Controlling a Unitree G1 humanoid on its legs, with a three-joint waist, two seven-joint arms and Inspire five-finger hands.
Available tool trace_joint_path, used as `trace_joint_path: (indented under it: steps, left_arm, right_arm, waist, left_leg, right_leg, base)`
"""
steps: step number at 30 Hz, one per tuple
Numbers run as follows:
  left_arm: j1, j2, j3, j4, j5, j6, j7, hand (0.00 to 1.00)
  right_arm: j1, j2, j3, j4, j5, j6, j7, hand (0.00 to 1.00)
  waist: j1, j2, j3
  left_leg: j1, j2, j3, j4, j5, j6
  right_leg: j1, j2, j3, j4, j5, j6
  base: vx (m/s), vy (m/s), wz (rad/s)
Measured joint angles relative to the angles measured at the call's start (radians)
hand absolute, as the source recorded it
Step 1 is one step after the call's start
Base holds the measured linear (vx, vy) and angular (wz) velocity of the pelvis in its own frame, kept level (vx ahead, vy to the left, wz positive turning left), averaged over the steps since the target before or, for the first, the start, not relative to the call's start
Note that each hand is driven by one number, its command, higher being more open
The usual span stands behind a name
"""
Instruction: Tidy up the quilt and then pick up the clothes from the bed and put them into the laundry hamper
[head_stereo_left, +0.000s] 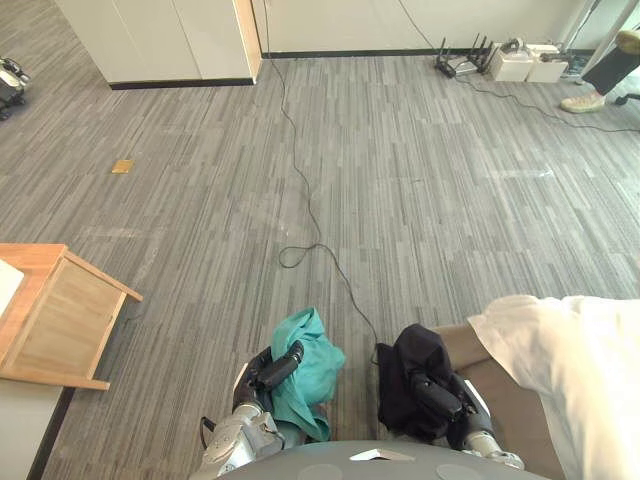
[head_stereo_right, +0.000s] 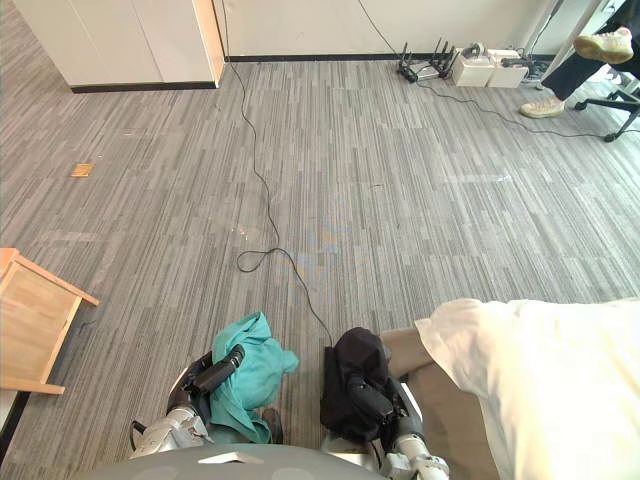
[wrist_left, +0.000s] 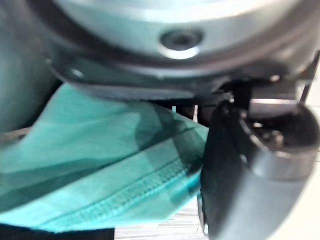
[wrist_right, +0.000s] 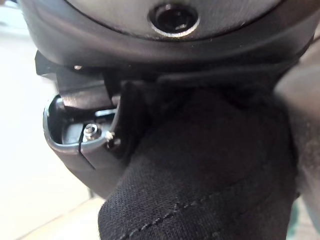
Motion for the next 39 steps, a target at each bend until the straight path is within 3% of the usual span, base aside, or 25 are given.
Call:
trace_joint_path:
  steps: [1, 3, 5, 7, 10, 12, 13, 14, 16, 17, 19, 20, 22, 24, 26, 28, 30, 31, 32, 34, 35, 36, 37, 38, 39]
  left_arm:
    - [0.0, 0.007, -0.008, -0.001, 0.0, 0.0, 0.0, 0.0]
    - [0.003, 0.007, -0.022, -0.001, 0.0, 0.0, 0.008, 0.0]
    - [0.0, 0.007, -0.047, -0.012, 0.0, 0.001, 0.022, 0.0]
    - [-0.009, 0.007, -0.055, -0.016, -0.001, 0.004, 0.033, 0.0]
    - [-0.039, 0.007, -0.057, -0.018, -0.005, 0.045, 0.038, 0.0]
    - [-0.01, 0.014, -0.042, -0.045, -0.019, 0.061, 0.037, 0.0]
    - [-0.001, 0.018, -0.035, -0.052, -0.036, 0.061, 0.037, 0.0]
    - [0.007, 0.007, -0.021, -0.054, -0.054, 0.063, 0.034, 0.0]
    - [0.012, -0.022, -0.006, -0.053, -0.057, 0.068, 0.034, 0.0]
    - [0.019, -0.044, 0.001, -0.054, -0.09, 0.068, 0.032, 0.0]
    - [0.036, -0.067, 0.01, -0.04, -0.161, 0.067, 0.016, 0.0]
    - [0.038, -0.071, 0.009, -0.032, -0.169, 0.067, 0.008, 0.0]
    - [0.044, -0.074, 0.004, -0.004, -0.176, 0.066, -0.015, 0.0]
    - [0.037, -0.074, 0.002, -0.008, -0.194, 0.053, -0.033, 0.0]
    - [0.046, -0.075, 0.002, -0.014, -0.202, 0.022, -0.048, 0.0]
    - [0.046, -0.084, 0.009, -0.024, -0.202, 0.008, -0.048, 0.0]
    - [0.046, -0.085, 0.009, -0.036, -0.202, 0.0, -0.048, 0.0]
    - [0.046, -0.087, 0.009, -0.038, -0.202, -0.003, -0.048, 0.0]
    - [0.05, -0.093, 0.014, -0.041, -0.2, -0.007, -0.048, 0.0]
    - [0.053, -0.095, 0.02, -0.05, -0.194, -0.007, -0.049, 0.0]
    - [0.053, -0.105, 0.028, -0.045, -0.192, -0.019, -0.049, 0.0]
    - [0.053, -0.108, 0.03, -0.026, -0.165, -0.033, -0.038, 0.0]
    - [0.045, -0.099, 0.029, -0.019, -0.144, -0.034, -0.031, 0.0]
    - [0.039, -0.081, 0.019, -0.017, -0.102, -0.036, -0.003, 0.0]
    - [0.041, -0.068, 0.004, -0.005, -0.072, -0.046, 0.011, 0.0]
  right_arm:
    - [0.002, 0.015, 0.005, -0.003, 0.0, 0.0, -0.001, 0.0]
    - [0.003, 0.027, 0.029, -0.009, 0.0, 0.007, -0.011, 0.0]
    - [0.007, 0.031, 0.035, -0.05, 0.0, 0.007, -0.02, 0.0]
    - [0.007, 0.032, 0.032, -0.073, 0.001, 0.007, -0.018, 0.0]
    - [0.015, 0.033, 0.012, -0.112, 0.001, 0.006, 0.007, 0.0]
    - [0.044, 0.033, 0.026, -0.154, 0.0, 0.007, 0.025, 0.0]
    - [0.057, 0.033, 0.031, -0.167, 0.0, 0.007, 0.032, 0.0]
    - [0.061, 0.021, 0.044, -0.181, 0.0, 0.011, 0.033, 0.0]
    - [0.032, 0.001, 0.053, -0.184, -0.001, 0.035, 0.03, 0.0]
    - [0.01, -0.016, 0.059, -0.194, -0.002, 0.051, 0.026, 0.0]
    - [-0.017, -0.024, 0.076, -0.199, -0.003, 0.055, 0.026, 0.0]
    - [-0.018, -0.025, 0.078, -0.199, -0.003, 0.055, 0.028, 0.0]
    - [-0.022, -0.027, 0.064, -0.194, -0.005, 0.054, 0.036, 0.0]
    - [-0.021, -0.026, 0.029, -0.192, -0.005, 0.05, 0.053, 0.0]
    - [-0.024, -0.044, -0.02, -0.191, -0.037, 0.045, 0.087, 0.0]
    - [-0.012, -0.071, -0.024, -0.191, -0.039, 0.046, 0.099, 0.0]
    - [0.016, -0.07, -0.023, -0.19, -0.039, 0.053, 0.1, 0.0]
    - [0.025, -0.071, -0.022, -0.189, -0.038, 0.056, 0.099, 0.0]
    - [0.026, -0.074, -0.02, -0.176, -0.036, 0.057, 0.097, 0.0]
    - [0.01, -0.063, -0.006, -0.129, -0.03, 0.057, 0.084, 0.0]
    - [-0.01, -0.069, 0.007, -0.105, -0.029, 0.058, 0.067, 0.0]
    - [-0.052, -0.066, 0.025, -0.088, -0.027, 0.057, 0.055, 0.0]
    - [-0.072, -0.051, 0.027, -0.07, -0.022, 0.058, 0.044, 0.0]
    - [-0.081, -0.022, 0.025, -0.04, -0.018, 0.056, 0.026, 0.0]
    - [-0.068, -0.007, 0.034, -0.035, -0.018, 0.056, 0.017, 0.0]
  waist:
    - [-0.003, -0.006, -0.001]
    - [-0.02, -0.001, -0.003]
    - [-0.044, 0.02, 0.0]
    - [-0.057, 0.037, 0.009]
    - [-0.067, 0.066, 0.032]
    - [-0.055, 0.043, 0.028]
    - [-0.059, 0.032, 0.022]
    - [-0.062, 0.024, 0.013]
    - [-0.05, 0.047, 0.012]
    - [-0.048, 0.092, 0.001]
    - [-0.026, 0.103, 0.007]
    - [-0.021, 0.106, 0.009]
    - [-0.007, 0.093, 0.019]
    - [0.005, 0.081, 0.027]
    - [0.01, 0.081, 0.033]
    - [0.015, 0.077, 0.046]
    - [0.014, 0.071, 0.054]
    - [0.014, 0.069, 0.056]
    - [0.018, 0.066, 0.055]
    - [0.05, 0.036, 0.035]
    - [0.061, 0.024, 0.023]
    - [0.055, 0.024, 0.019]
    - [0.048, 0.001, 0.022]
    - [0.021, -0.013, 0.03]
    - [0.017, -0.011, 0.034]
  left_leg:
    - [0.039, -0.013, -0.016, -0.024, -0.005, 0.009]
    - [0.126, -0.022, -0.062, -0.084, -0.006, 0.012]
    - [0.206, -0.011, -0.132, -0.14, -0.004, 0.015]
    - [0.234, 0.007, -0.184, -0.146, -0.007, 0.019]
    - [0.299, 0.06, -0.269, -0.143, -0.033, 0.01]
    - [0.358, 0.067, -0.314, -0.113, -0.1, -0.04]
    - [0.371, 0.07, -0.331, -0.099, -0.131, -0.046]
    - [0.396, 0.091, -0.365, -0.07, -0.186, -0.052]
    - [0.359, 0.127, -0.376, 0.066, -0.196, -0.057]
    - [0.279, 0.168, -0.383, 0.228, -0.164, -0.076]
    - [0.149, 0.207, -0.39, 0.53, 0.083, -0.162]
    - [0.117, 0.224, -0.384, 0.6, 0.1, -0.179]
    - [0.02, 0.214, -0.347, 0.713, 0.066, -0.169]
    - [-0.033, 0.171, -0.319, 0.651, 0.017, -0.167]
    - [-0.078, 0.104, -0.255, 0.384, -0.053, -0.166]
    - [-0.117, 0.069, -0.16, 0.202, -0.045, -0.165]
    - [-0.15, 0.08, -0.026, 0.11, 0.008, -0.166]
    - [-0.153, 0.088, 0.02, 0.091, 0.022, -0.163]
    - [-0.158, 0.102, 0.101, 0.062, 0.04, -0.135]
    - [-0.165, 0.088, 0.171, 0.069, 0.048, -0.044]
    - [-0.156, 0.076, 0.15, 0.092, 0.032, -0.023]
    - [-0.139, 0.067, 0.118, 0.065, 0.06, 0.033]
    - [-0.121, 0.038, 0.103, 0.049, 0.048, 0.046]
    - [-0.067, -0.002, 0.048, 0.013, 0.04, 0.06]
    - [-0.008, -0.015, -0.005, -0.016, 0.033, 0.066]
  right_leg:
    - [-0.052, 0.002, -0.007, 0.133, 0.011, -0.014]
    - [-0.116, 0.022, -0.062, 0.251, -0.042, -0.102]
    - [-0.203, 0.09, -0.129, 0.193, -0.117, -0.201]
    - [-0.259, 0.13, -0.153, 0.077, -0.143, -0.236]
    - [-0.327, 0.18, -0.121, -0.326, -0.063, -0.188]
    - [-0.334, 0.162, -0.03, -0.546, 0.076, -0.167]
    - [-0.334, 0.152, -0.017, -0.537, 0.075, -0.168]
    - [-0.366, 0.151, -0.038, -0.41, 0.123, -0.177]
    - [-0.378, 0.163, -0.09, -0.304, 0.081, -0.223]
    - [-0.359, 0.19, -0.139, -0.304, 0.049, -0.25]
    - [-0.273, 0.235, -0.172, -0.325, -0.002, -0.291]
    - [-0.235, 0.248, -0.181, -0.346, -0.009, -0.302]
    - [-0.117, 0.267, -0.203, -0.434, -0.025, -0.318]
    - [-0.056, 0.265, -0.203, -0.499, -0.025, -0.318]
    - [0.032, 0.263, -0.21, -0.58, -0.03, -0.328]
    - [0.097, 0.25, -0.242, -0.607, -0.053, -0.343]
    - [0.173, 0.239, -0.304, -0.629, -0.087, -0.329]
    - [0.199, 0.236, -0.327, -0.637, -0.103, -0.317]
    - [0.245, 0.232, -0.364, -0.642, -0.144, -0.282]
    - [0.285, 0.195, -0.414, -0.641, -0.205, -0.189]
    - [0.218, 0.16, -0.379, -0.458, -0.229, -0.132]
    - [0.075, 0.13, -0.311, -0.129, -0.211, -0.104]
    - [0.007, 0.091, -0.299, 0.014, -0.153, -0.112]
    - [-0.071, 0.027, -0.32, 0.213, -0.072, -0.183]
    - [-0.107, 0.017, -0.323, 0.257, -0.098, -0.223]
  base:
    - [0.45, 0.104, 0.42]
    - [0.39, 0.031, 0.56]
    - [0.41, -0.034, 0.74]
    - [0.37, -0.09, 0.83]
    - [0.46, -0.168, 1.0]
    - [0.47, -0.267, 0.87]
    - [0.5, -0.363, 1.06]
    - [0.49, -0.398, 0.96]
    - [0.53, -0.413, 0.68]
    - [0.48, -0.342, 0.44]
    - [0.52, -0.37, 0.29]
    - [0.55, -0.372, 0.13]
    - [0.43, -0.272, 0.16]
    - [0.34, -0.203, 0.11]
    - [0.36, -0.126, 0.12]
    - [0.26, -0.031, 0.36]
    - [0.33, -0.032, 0.8]
    - [0.41, -0.024, 1.06]
    - [0.37, 0.021, 0.95]
    - [0.44, 0.042, 0.68]
    - [0.53, 0.035, 0.4]
    - [0.52, 0.017, 0.45]
    - [0.5, 0.018, 0.94]
    - [0.53, -0.017, 1.24]
    - [0.56, -0.031, 1.32]
